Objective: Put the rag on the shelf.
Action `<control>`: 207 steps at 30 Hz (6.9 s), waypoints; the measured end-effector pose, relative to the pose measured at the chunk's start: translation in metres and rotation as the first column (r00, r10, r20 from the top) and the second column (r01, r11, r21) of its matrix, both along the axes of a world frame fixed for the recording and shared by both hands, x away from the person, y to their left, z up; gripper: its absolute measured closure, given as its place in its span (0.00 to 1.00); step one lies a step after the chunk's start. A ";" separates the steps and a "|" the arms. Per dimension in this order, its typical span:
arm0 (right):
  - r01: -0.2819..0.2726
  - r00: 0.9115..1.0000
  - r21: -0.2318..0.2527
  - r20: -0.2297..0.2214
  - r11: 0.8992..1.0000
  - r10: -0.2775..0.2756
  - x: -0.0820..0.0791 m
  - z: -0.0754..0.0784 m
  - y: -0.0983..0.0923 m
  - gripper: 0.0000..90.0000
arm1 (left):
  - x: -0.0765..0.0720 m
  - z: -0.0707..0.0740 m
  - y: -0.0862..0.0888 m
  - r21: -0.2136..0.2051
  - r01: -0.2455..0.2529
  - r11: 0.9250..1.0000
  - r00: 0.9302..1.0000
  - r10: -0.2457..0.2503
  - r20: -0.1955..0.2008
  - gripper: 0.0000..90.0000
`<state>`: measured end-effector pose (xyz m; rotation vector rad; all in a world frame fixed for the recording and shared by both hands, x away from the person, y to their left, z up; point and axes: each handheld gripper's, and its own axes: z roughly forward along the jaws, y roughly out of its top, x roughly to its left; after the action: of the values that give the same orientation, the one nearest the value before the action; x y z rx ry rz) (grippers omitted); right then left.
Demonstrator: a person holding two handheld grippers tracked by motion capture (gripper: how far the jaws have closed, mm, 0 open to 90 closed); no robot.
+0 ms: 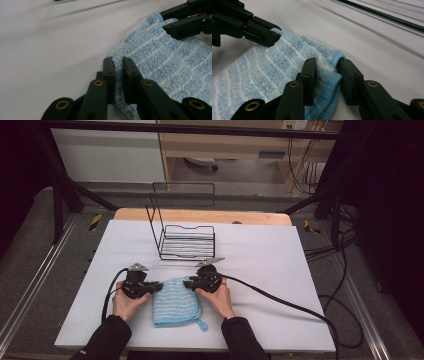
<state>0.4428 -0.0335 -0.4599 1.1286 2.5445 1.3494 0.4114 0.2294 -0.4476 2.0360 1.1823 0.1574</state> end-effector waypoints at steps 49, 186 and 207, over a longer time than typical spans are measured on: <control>0.077 0.973 0.205 0.199 0.976 -0.118 -0.047 0.071 -0.030 0.92 | -0.043 0.064 0.008 -0.173 0.040 0.984 0.948 0.017 0.318 0.91; 0.147 0.695 0.336 0.634 0.930 -0.339 0.059 0.308 -0.023 0.92 | 0.087 0.275 -0.019 -0.427 -0.015 0.904 0.676 0.324 0.662 0.91; 0.135 0.770 0.264 0.579 0.955 -0.268 0.053 0.259 -0.024 0.92 | 0.080 0.225 -0.005 -0.333 0.035 0.942 0.733 0.202 0.649 0.91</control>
<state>0.4961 -0.0579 -0.2005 0.7763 1.7992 1.6171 0.4910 0.2243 -0.2224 1.4233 0.7580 0.6543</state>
